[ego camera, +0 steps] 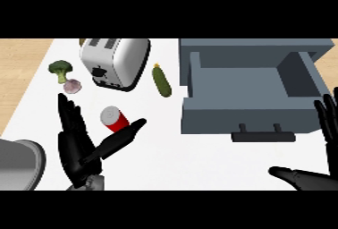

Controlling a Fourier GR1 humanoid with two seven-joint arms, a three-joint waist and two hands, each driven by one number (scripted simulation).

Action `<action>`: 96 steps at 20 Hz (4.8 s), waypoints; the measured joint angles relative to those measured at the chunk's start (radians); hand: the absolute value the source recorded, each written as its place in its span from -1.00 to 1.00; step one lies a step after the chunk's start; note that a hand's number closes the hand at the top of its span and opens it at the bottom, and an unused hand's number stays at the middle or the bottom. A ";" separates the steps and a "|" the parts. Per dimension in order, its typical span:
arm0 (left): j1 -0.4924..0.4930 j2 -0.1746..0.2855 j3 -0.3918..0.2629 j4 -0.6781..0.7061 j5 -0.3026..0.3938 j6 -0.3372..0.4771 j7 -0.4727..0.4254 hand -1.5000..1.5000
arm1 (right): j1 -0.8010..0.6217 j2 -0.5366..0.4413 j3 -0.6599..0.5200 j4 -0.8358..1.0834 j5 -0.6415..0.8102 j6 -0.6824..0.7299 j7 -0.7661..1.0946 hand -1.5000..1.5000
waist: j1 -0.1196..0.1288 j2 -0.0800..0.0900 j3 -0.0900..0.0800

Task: Pick up the can, place it into the drawer and close the drawer

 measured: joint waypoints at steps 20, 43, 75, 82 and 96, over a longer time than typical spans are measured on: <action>-0.012 -0.001 0.046 0.448 0.562 0.122 -0.606 -1.00 | 0.043 -0.020 -0.089 -0.086 -0.068 0.061 0.045 -1.00 | -0.001 0.000 -0.001; -0.221 0.008 0.291 1.069 1.035 -0.171 -1.168 -1.00 | 0.018 -0.009 -0.136 -0.131 -0.067 0.093 0.106 -1.00 | -0.002 0.001 0.000; -0.589 0.104 0.291 1.492 0.874 -0.840 -1.185 1.00 | 0.033 0.014 -0.161 -0.158 -0.043 0.117 0.077 -1.00 | -0.012 0.003 -0.001; -0.635 0.081 0.257 1.373 0.834 -0.830 -1.065 1.00 | 0.012 0.008 -0.169 -0.159 -0.022 0.102 0.094 -1.00 | -0.001 -0.001 0.000; -0.793 0.053 0.175 0.969 0.770 -0.673 -0.627 1.00 | -0.029 -0.010 -0.179 -0.166 -0.006 0.083 0.138 -1.00 | 0.006 -0.005 0.001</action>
